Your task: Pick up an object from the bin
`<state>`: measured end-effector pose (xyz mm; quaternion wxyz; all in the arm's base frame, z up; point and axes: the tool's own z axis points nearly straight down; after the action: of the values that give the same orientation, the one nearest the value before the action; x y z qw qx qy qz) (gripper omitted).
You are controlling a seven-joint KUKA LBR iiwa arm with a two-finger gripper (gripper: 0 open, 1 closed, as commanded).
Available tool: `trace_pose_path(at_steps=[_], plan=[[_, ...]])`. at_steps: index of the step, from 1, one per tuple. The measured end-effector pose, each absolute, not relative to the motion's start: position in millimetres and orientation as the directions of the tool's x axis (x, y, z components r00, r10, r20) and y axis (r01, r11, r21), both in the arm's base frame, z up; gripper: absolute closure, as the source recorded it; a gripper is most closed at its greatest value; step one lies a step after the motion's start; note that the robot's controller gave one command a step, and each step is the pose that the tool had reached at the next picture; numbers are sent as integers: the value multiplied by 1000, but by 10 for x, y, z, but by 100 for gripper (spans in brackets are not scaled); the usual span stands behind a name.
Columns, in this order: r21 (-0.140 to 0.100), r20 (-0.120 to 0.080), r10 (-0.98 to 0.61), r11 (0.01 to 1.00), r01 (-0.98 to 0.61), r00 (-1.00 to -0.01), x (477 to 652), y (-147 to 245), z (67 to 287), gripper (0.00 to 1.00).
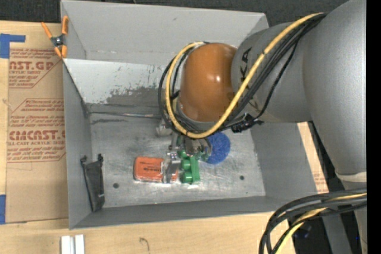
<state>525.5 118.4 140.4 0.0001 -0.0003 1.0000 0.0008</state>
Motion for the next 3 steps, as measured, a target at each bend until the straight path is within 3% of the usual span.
trace_pose_path(at_steps=[1, 2, 3], plan=[[2, 0, 0, 1000, 0, -1000, 5254, 1185, 1404, 0], [3, 7, -198, 980, -198, -980, 5287, 1165, 774, 100], [3, 6, -198, 980, -198, -980, 5288, 1166, 771, 100]])
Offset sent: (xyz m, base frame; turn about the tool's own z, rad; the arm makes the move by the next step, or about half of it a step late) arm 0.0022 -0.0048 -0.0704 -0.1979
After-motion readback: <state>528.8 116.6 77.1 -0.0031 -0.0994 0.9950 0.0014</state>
